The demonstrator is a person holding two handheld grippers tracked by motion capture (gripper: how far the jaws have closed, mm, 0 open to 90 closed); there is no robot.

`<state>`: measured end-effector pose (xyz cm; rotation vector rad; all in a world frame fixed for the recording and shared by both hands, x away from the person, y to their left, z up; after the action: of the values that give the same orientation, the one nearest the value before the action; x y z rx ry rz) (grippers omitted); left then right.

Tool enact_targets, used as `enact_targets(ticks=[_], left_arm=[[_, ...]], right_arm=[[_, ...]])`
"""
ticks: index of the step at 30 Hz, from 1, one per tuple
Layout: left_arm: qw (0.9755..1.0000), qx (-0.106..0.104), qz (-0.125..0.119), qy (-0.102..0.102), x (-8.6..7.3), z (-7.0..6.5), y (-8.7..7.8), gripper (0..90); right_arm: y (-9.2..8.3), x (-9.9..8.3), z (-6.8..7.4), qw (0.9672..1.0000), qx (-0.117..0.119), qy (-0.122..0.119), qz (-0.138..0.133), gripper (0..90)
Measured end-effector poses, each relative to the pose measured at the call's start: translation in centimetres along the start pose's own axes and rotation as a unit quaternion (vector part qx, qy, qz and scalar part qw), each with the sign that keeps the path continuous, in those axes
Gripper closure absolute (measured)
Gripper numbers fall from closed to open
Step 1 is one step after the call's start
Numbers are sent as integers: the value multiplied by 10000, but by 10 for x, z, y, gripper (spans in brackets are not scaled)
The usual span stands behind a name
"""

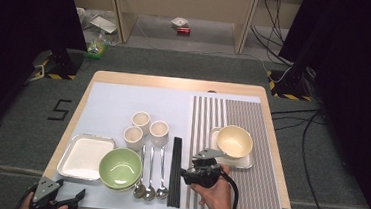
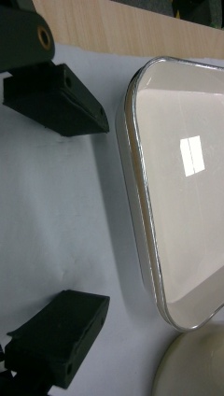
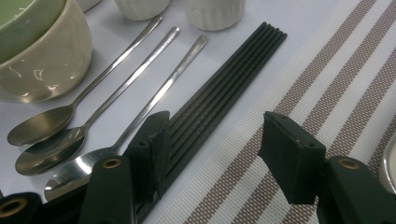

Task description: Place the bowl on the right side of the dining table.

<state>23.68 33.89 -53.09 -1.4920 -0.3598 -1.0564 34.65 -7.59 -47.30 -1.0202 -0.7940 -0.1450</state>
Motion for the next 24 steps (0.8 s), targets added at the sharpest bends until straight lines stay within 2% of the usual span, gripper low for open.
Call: enact_targets(ticks=[10, 17, 24], left_arm=[[10000, -9, 0, -2, 0, 0, 0, 134], [10000, 9, -10, -16, 0, 0, 0, 134], [10000, 7, -2, -17, 0, 0, 0, 134]], right_arm=[[12, 2, 14, 9999, 91, -87, 96, 433], [19, 3, 21, 9995, 154, -206, 159, 434], [25, 4, 27, 9994, 222, -215, 183, 437]])
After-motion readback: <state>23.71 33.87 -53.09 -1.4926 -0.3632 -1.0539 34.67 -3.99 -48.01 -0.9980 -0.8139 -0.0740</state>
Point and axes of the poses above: each handheld gripper's, and its own axes: y roughly forward along the jaws, x roughly out of its top, z roughly to its left, the point moved 3 cm from there along y, roughly forward along the jaws, and after that the axes turned 12 degrees about y, right-handed, at the moved point
